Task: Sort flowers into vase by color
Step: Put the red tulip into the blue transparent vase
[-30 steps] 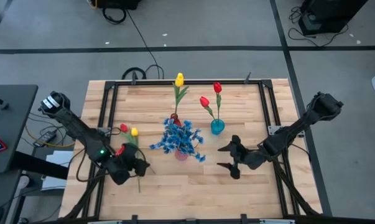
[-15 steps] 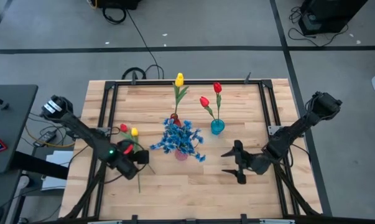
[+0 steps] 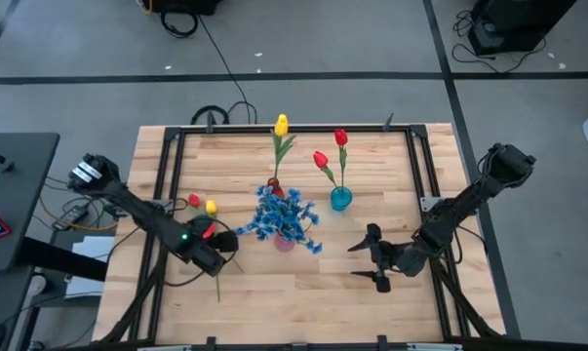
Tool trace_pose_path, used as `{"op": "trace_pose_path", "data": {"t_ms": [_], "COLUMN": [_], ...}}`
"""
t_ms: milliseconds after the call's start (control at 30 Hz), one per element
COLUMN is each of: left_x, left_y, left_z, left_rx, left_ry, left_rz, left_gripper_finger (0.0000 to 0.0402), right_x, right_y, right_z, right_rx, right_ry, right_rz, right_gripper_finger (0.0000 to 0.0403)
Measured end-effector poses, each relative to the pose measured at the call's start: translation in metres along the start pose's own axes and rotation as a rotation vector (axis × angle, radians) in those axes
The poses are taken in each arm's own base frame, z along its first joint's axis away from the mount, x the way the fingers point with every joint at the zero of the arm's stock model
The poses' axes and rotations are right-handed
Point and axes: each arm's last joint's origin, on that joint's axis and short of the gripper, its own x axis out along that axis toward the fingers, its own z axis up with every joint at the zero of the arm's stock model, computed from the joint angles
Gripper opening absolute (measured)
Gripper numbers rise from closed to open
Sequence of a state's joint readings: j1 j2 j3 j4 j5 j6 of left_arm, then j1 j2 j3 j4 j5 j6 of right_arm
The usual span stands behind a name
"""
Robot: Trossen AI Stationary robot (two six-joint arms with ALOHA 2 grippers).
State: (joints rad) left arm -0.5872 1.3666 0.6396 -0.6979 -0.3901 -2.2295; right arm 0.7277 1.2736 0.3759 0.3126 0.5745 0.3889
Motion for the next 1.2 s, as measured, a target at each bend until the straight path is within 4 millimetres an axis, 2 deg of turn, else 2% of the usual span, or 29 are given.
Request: {"op": "trace_pose_path", "data": {"t_ms": [200, 567, 667, 967, 1200], "left_x": [0.012, 0.019, 0.019, 0.02, 0.019], "left_y": [-0.002, -0.002, 0.0, 0.004, 0.006], "left_z": [-0.005, -0.004, -0.003, 0.003, 0.004], "left_rx": [-0.002, 0.002, 0.011, 0.07, 0.134], "left_ry": [-0.011, -0.042, -0.062, -0.147, -0.166], "left_rz": [0.016, 0.051, 0.061, 0.079, 0.093], "left_gripper_finger": [0.0197, 0.0193, 0.0172, 0.0072, 0.0023], "right_x": [-0.001, 0.0, -0.001, 0.0, 0.0], "right_y": [0.002, 0.003, 0.002, 0.002, 0.002], "right_z": [-0.001, -0.001, -0.001, -0.001, -0.001], "right_rx": [-0.002, -0.002, -0.002, 0.0, 0.033], "right_ry": [0.018, 0.027, 0.024, 0.019, 0.021], "right_rz": [0.047, 0.068, 0.061, 0.049, 0.052], "right_gripper_finger": [0.032, 0.032, 0.032, 0.032, 0.032]}}
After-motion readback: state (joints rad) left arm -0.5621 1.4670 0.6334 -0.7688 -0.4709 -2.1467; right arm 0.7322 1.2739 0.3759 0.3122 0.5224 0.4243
